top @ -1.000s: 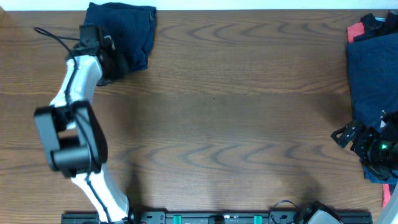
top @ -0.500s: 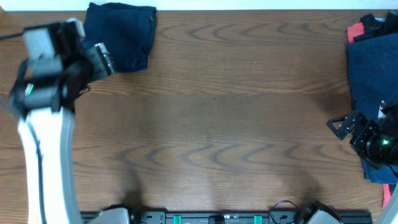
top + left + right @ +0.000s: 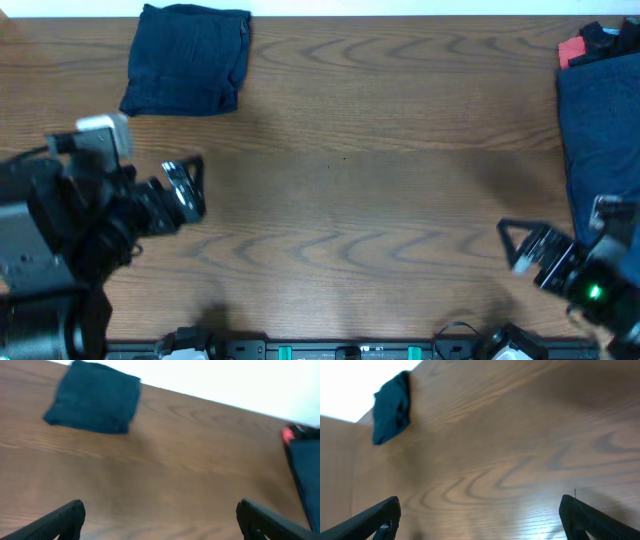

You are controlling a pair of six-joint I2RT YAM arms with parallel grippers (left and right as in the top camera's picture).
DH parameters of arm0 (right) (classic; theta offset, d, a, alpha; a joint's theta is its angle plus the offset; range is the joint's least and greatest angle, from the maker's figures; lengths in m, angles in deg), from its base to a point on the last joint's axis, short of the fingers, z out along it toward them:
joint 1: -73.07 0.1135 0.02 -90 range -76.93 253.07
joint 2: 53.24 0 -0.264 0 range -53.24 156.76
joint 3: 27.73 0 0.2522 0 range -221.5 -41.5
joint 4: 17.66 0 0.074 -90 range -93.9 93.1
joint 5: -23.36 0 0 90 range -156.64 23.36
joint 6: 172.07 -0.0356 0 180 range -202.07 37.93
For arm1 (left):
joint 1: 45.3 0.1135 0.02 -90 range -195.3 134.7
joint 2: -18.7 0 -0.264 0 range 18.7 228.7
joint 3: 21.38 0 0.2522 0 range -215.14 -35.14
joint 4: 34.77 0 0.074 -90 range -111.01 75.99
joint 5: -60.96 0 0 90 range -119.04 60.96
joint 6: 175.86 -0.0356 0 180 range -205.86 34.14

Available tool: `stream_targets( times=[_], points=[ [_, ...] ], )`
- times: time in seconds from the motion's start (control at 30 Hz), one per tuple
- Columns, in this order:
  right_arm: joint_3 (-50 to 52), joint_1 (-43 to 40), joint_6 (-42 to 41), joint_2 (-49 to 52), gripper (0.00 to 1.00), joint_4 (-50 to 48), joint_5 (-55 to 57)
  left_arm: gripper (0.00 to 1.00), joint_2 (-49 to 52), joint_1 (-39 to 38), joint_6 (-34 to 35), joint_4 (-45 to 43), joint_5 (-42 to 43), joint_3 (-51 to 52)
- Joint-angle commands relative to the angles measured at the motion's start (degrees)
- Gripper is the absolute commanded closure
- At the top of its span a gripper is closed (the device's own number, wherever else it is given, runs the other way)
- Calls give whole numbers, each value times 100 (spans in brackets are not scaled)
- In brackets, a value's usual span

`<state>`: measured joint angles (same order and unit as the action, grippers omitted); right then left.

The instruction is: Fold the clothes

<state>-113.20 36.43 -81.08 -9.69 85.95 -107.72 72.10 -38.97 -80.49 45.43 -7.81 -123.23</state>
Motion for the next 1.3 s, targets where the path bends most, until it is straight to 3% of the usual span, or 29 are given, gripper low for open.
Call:
stream_targets(
  times=[0.0,0.17,0.37,1.07,1.27],
  points=[
    [-74,-4,234,-424,1,190,-402,2,-238,-393,-378,46,348,-31],
    [-74,-4,374,-890,1,743,-568,2,-555,-1189,-796,127,345,-31],
    [-74,411,382,-1021,1,739,-988,2,-634,-1867,-1075,286,341,-31],
    [-72,564,378,-1019,1,730,-1099,2,-632,-1917,-1073,297,341,-31],
    [-72,564,380,-1019,1,730,-494,2,-632,-1917,-1073,297,341,-31]
  ],
)
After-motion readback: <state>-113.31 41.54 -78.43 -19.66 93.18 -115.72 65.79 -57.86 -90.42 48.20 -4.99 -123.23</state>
